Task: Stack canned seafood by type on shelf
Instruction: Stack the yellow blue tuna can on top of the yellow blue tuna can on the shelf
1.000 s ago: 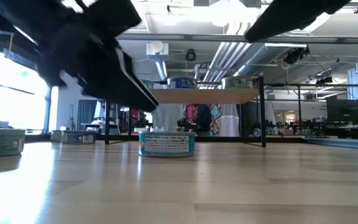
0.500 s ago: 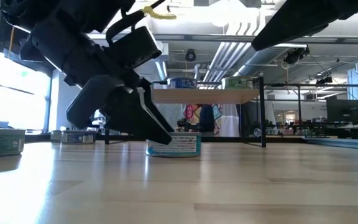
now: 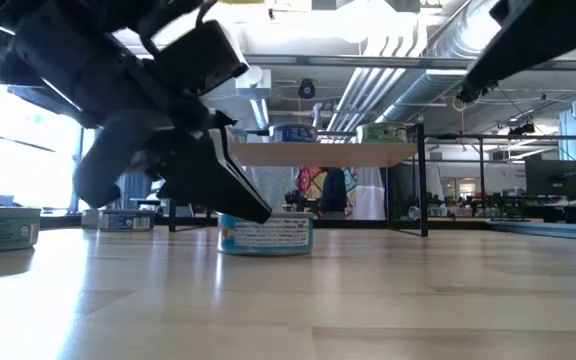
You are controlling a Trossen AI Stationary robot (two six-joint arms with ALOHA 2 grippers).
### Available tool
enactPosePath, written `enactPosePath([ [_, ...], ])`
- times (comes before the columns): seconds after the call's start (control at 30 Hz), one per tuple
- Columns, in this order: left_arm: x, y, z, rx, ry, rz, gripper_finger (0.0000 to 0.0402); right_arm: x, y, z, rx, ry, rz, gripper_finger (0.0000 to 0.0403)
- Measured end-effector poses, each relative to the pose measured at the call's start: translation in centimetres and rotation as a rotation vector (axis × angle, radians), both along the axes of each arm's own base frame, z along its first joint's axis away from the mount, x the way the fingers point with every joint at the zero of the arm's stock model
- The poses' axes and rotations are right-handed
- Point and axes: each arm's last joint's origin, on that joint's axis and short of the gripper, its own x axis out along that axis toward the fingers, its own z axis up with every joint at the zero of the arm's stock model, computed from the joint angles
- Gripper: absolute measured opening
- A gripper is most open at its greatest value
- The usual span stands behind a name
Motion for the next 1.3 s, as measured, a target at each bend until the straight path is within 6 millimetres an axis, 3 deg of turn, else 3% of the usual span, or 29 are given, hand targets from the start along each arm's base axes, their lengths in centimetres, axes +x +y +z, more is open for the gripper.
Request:
enactPosePath([
  [0.27, 0.5, -3.0, 1.8, 0.062, 0.022, -0.033, 0.0001, -1.9, 1.0, -0.3, 0.016, 0.000, -0.043, 0.0000],
  [0.57, 1.3, -4.9, 4.5, 0.134, 0.013, 0.020, 0.0000, -3.2, 1.6, -0.4, 0.021, -0.011, -0.068, 0.0000],
  [1.0, 1.4, -5.6, 6.1, 0.203, -0.035, 0.044, 0.0000, -3.1, 1.4, -0.3, -0.015, -0.059, -0.096, 0.0000],
  [1.3, -0.6, -5.7, 10.4, 0.206, -0.120, 0.072, 0.0000, -3.1, 1.4, -0.2, -0.015, -0.060, -0.097, 0.0000],
])
